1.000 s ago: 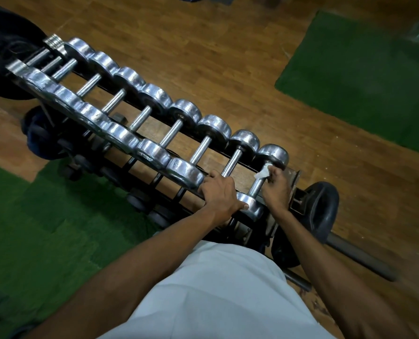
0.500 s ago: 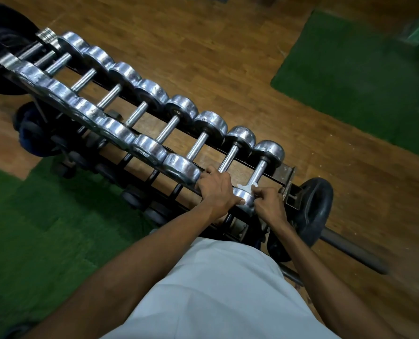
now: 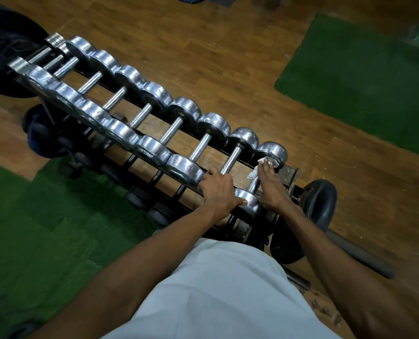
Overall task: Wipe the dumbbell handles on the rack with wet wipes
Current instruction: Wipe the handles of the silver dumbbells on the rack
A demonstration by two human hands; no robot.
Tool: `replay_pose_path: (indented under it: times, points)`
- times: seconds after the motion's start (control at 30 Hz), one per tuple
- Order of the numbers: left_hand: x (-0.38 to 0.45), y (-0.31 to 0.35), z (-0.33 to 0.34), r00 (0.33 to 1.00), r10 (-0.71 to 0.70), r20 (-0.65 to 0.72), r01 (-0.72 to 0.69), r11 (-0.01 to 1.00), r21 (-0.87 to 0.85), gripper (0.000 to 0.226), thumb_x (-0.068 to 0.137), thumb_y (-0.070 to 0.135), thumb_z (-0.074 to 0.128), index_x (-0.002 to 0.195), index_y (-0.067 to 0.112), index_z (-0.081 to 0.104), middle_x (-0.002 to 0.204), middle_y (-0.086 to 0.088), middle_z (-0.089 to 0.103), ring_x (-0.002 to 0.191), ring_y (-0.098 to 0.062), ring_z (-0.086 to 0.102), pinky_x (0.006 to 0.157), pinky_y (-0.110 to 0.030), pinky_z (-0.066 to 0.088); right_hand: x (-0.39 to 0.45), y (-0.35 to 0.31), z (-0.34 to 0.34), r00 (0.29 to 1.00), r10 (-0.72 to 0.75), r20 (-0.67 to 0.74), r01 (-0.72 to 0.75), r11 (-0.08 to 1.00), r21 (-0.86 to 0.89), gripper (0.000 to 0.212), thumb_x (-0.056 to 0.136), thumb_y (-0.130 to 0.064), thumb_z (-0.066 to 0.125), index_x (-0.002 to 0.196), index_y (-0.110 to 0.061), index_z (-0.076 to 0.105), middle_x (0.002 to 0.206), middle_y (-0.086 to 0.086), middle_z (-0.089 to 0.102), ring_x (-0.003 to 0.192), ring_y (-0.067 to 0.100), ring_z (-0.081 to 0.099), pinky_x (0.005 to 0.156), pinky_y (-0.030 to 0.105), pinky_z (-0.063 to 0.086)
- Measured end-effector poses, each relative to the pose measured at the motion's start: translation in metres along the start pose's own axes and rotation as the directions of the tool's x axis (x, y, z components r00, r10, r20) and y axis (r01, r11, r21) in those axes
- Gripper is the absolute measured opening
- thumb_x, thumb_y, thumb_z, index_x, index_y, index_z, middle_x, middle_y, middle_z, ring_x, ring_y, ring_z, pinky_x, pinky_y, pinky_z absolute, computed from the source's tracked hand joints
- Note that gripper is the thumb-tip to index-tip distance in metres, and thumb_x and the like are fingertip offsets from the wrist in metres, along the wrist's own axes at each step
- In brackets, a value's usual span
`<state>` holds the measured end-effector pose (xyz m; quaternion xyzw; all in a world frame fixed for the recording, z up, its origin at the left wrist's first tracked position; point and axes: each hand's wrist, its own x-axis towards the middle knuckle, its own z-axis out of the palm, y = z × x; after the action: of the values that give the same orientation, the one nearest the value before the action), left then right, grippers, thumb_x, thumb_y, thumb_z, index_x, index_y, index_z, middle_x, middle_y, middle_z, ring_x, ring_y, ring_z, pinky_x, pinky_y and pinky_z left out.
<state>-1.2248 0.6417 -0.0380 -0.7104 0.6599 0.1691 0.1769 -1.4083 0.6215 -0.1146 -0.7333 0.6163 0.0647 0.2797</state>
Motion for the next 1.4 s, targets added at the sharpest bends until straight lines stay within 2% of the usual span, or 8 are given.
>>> replay_pose_path:
  times: [0.23, 0.4, 0.77, 0.9, 1.0, 1.1, 1.2, 1.4]
  points:
    - [-0.002, -0.001, 0.000, 1.000, 0.005, -0.009, -0.005, 1.000, 0.003, 0.093, 0.064, 0.088, 0.069, 0.122, 0.015, 0.060, 0.130, -0.017, 0.045, 0.108, -0.036, 0.057, 0.078, -0.043, 0.055, 0.008, 0.015, -0.008, 0.987, -0.154, -0.045, 0.115, 0.875, -0.470, 0.105, 0.091, -0.013, 0.064, 0.163, -0.008, -0.012, 0.171, 0.011, -0.016, 0.159, 0.027, -0.010, 0.129, 0.047, 0.006]
    - [-0.004, 0.000, 0.000, 1.000, -0.006, -0.003, 0.006, 1.000, 0.018, 0.093, 0.064, 0.088, 0.068, 0.122, 0.016, 0.060, 0.132, -0.017, 0.044, 0.107, -0.034, 0.056, 0.068, -0.038, 0.048, 0.025, -0.009, -0.029, 0.992, -0.110, 0.064, 0.126, 0.785, -0.607, 0.077, 0.094, -0.020, 0.065, 0.160, -0.010, 0.027, 0.169, 0.008, 0.023, 0.158, 0.022, 0.014, 0.105, 0.042, 0.042]
    - [-0.002, -0.003, 0.001, 1.000, 0.005, -0.009, -0.005, 1.000, -0.010, 0.091, 0.066, 0.088, 0.068, 0.126, 0.020, 0.055, 0.131, -0.017, 0.043, 0.107, -0.034, 0.054, 0.076, -0.040, 0.052, 0.015, -0.025, -0.026, 0.919, -0.249, 0.305, 0.316, 0.929, -0.194, 0.012, 0.077, -0.013, 0.068, 0.086, -0.020, 0.064, 0.089, 0.000, 0.067, 0.085, 0.024, 0.066, 0.071, 0.046, 0.058]
    - [-0.002, -0.003, -0.001, 1.000, 0.009, -0.006, -0.009, 1.000, -0.006, 0.092, 0.066, 0.087, 0.068, 0.126, 0.018, 0.056, 0.134, -0.019, 0.043, 0.110, -0.036, 0.054, 0.080, -0.044, 0.056, 0.012, -0.015, -0.025, 0.929, -0.315, 0.195, 0.370, 0.816, -0.443, 0.038, 0.089, -0.018, 0.065, 0.126, -0.020, 0.063, 0.132, 0.001, 0.062, 0.126, 0.021, 0.056, 0.076, 0.035, 0.055]
    - [-0.001, -0.003, 0.000, 1.000, 0.011, -0.008, -0.011, 1.000, -0.002, 0.092, 0.065, 0.088, 0.068, 0.122, 0.017, 0.059, 0.133, -0.019, 0.044, 0.109, -0.037, 0.054, 0.080, -0.045, 0.056, 0.016, 0.004, -0.030, 0.967, -0.244, 0.069, 0.238, 0.776, -0.584, 0.073, 0.094, -0.015, 0.061, 0.160, -0.014, 0.028, 0.168, 0.004, 0.026, 0.156, 0.023, 0.021, 0.093, 0.041, 0.049]
    - [-0.001, -0.004, 0.002, 1.000, 0.012, -0.019, -0.012, 1.000, -0.012, 0.088, 0.065, 0.088, 0.069, 0.117, 0.018, 0.061, 0.130, -0.017, 0.045, 0.107, -0.035, 0.054, 0.081, -0.045, 0.055, 0.014, 0.015, -0.025, 0.977, -0.214, 0.019, 0.191, 0.823, -0.534, 0.091, 0.091, -0.008, 0.064, 0.165, -0.013, 0.011, 0.173, 0.006, 0.008, 0.160, 0.023, 0.005, 0.110, 0.042, 0.043]
    - [-0.001, -0.005, 0.003, 0.999, 0.022, -0.026, -0.023, 0.999, -0.026, 0.086, 0.066, 0.087, 0.068, 0.118, 0.019, 0.060, 0.128, -0.016, 0.044, 0.108, -0.034, 0.053, 0.080, -0.043, 0.053, 0.003, 0.011, -0.014, 0.941, -0.330, 0.077, 0.336, 0.882, -0.331, 0.088, 0.083, 0.003, 0.064, 0.162, -0.016, 0.029, 0.169, 0.002, 0.026, 0.158, 0.018, 0.017, 0.119, 0.039, 0.038]
    - [-0.001, -0.007, 0.003, 0.999, 0.032, -0.015, -0.033, 0.999, -0.020, 0.086, 0.066, 0.087, 0.067, 0.116, 0.018, 0.061, 0.132, -0.018, 0.044, 0.109, -0.036, 0.054, 0.079, -0.043, 0.052, -0.012, 0.025, -0.012, 0.897, -0.442, 0.008, 0.425, 0.857, -0.291, 0.099, 0.075, 0.013, 0.055, 0.162, -0.026, 0.029, 0.169, -0.007, 0.025, 0.156, 0.011, 0.020, 0.099, 0.029, 0.053]
